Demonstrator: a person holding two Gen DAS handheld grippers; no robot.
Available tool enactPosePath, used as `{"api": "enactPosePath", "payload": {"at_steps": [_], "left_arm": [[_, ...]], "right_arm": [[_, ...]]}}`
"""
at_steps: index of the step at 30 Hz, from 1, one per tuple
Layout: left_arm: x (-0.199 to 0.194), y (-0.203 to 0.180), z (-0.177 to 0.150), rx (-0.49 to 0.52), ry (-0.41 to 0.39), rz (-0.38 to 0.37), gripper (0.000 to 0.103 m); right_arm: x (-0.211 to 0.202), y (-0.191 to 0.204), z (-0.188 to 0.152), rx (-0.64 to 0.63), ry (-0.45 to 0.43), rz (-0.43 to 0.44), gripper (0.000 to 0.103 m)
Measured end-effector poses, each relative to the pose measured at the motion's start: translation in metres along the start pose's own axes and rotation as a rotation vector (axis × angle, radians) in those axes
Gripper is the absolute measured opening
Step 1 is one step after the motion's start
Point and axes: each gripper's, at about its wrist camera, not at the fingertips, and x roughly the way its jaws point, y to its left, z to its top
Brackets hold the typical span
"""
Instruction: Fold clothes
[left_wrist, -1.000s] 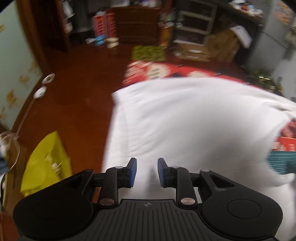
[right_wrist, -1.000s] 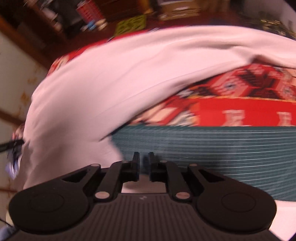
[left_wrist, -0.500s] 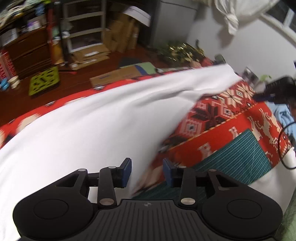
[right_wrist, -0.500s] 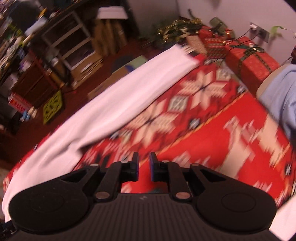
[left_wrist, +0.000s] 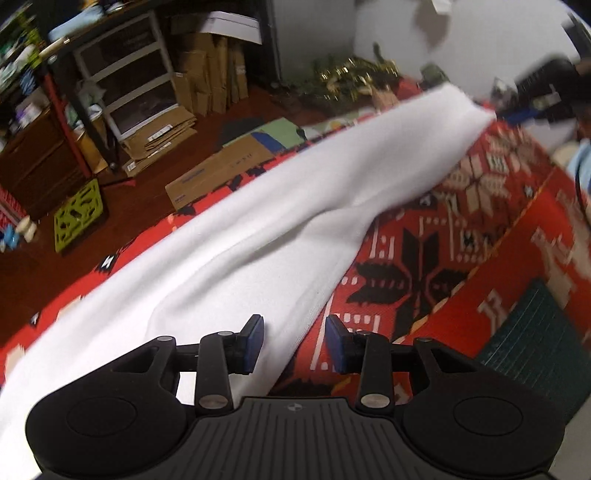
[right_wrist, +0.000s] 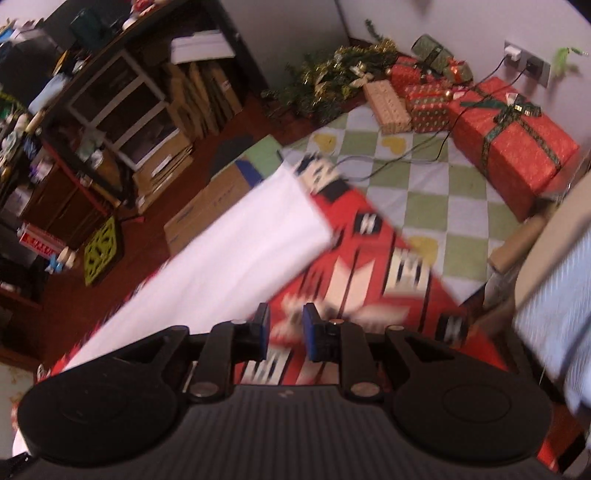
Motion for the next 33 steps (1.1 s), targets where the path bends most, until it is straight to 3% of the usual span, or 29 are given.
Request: {"api": "enactPosePath", "payload": {"at_steps": [9,10,11,12,14,21,28,33], "left_arm": [[0.015,-0.003,0.003,0.115,0.024,-0.019,0.037],[0.015,-0.003,0.003,0.132,0.023,-0.031,0.031],[0.015,-0.004,0.003,0.152,0.025,-0.035,0.018],[0.015,-0.004,0.003,0.173,0.028,-0.039,0.007],[0.014,-0.005,0.003,0.212,0.031,-0.051,0.003],[-0.025,0.004,0.003,0.159,0.035,-0.190,0.003],[-0.014,-0.006,-0.020,0.097,0.130,-0.304,0.003],[-0.006,0.001,-0.020,0.014,0.149,-0.305,0.003]], "right_arm": [[0.049,0.000,0.038,-0.110,-0.010,-0.085,0.024],[0.053,0.003,0.039,-0.125,-0.004,-0.098,0.024],[0.057,0.005,0.039,-0.140,0.003,-0.111,0.023],[0.057,0.006,0.040,-0.152,0.001,-0.120,0.015],[0.059,0.008,0.040,-0.172,0.005,-0.134,0.002],[0.037,0.012,0.052,-0.225,-0.027,-0.139,0.001],[0.025,-0.001,0.053,-0.288,0.017,-0.190,0.001],[0.032,-0.011,0.041,-0.295,0.046,-0.224,0.001]]}}
